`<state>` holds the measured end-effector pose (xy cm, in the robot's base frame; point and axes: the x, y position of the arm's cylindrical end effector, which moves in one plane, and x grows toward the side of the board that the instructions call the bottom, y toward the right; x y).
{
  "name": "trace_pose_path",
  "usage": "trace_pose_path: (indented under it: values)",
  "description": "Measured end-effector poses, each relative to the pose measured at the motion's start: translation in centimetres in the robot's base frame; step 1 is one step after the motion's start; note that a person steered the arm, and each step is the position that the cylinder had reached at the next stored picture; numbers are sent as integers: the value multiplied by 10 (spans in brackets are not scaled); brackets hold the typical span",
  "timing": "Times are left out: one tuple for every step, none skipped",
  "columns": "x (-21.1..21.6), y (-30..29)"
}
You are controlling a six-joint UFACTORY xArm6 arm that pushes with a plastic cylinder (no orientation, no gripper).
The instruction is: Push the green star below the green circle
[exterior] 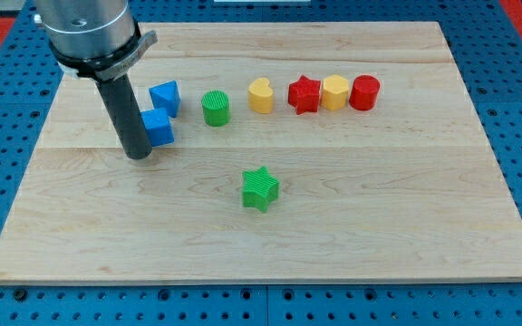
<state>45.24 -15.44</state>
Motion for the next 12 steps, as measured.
trace_pose_path:
  values:
    - [-9,0]
    - [-19,0]
    - [-15,0]
    - [24,8]
    - [62,44]
    - [98,95]
    - [99,171]
    - [89,196]
    - [74,184]
    - [62,165]
    - [74,161]
    - [74,137]
